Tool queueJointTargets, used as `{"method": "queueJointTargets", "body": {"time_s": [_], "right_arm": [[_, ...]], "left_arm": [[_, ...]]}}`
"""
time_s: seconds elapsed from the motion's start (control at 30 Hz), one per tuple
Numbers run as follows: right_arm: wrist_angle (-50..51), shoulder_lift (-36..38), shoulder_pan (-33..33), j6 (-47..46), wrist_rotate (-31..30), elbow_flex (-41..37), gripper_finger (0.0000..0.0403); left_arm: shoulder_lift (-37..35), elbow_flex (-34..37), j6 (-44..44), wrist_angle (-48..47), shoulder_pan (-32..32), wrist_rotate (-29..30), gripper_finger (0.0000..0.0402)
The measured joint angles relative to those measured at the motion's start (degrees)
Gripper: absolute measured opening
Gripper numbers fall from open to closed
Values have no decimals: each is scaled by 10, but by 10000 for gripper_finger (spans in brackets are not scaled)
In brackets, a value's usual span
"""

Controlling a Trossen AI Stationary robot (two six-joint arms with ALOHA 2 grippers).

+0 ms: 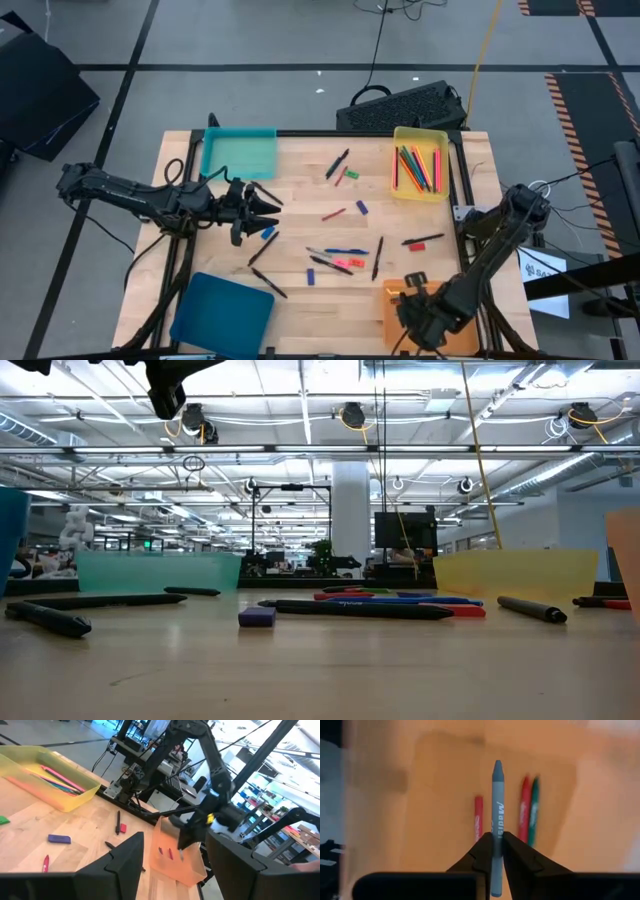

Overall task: Sort crayons/erasers/pens/pencils in bins
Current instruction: Put the gray crayon into the orange bin

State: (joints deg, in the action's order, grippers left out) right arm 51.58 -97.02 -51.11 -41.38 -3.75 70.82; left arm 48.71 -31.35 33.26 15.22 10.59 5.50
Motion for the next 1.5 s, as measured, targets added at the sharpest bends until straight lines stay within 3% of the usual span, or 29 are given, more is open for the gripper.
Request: {"method": "queueJointTargets", "body": {"time_s": [0.13, 0.23, 0.43, 0.7, 0.8, 1.1, 1.33, 1.5], "right_arm": [[-48, -2, -10, -59, 22, -68, 52], [-63, -1, -7, -44, 45, -92, 77], [-29, 20, 32, 33, 82, -45, 129], [-32, 55, 154, 175, -100, 50, 141], [-89, 45, 223, 247, -110, 50, 141], [-301, -62, 355, 352, -96, 62, 141], [-314, -178, 368, 375, -95, 135, 141], [-310, -215, 384, 330, -95, 140, 141]], "left_arm": [[0, 0, 0, 0, 0, 0, 216], [0, 0, 0, 0, 0, 0, 216], [0, 0, 0, 0, 0, 0, 216], [0, 0, 0, 0, 0, 0, 216], [0, 0, 0, 0, 0, 0, 216], [0, 0, 0, 0, 0, 0, 216], [0, 0, 0, 0, 0, 0, 216], [0, 0, 0, 0, 0, 0, 216]]}}
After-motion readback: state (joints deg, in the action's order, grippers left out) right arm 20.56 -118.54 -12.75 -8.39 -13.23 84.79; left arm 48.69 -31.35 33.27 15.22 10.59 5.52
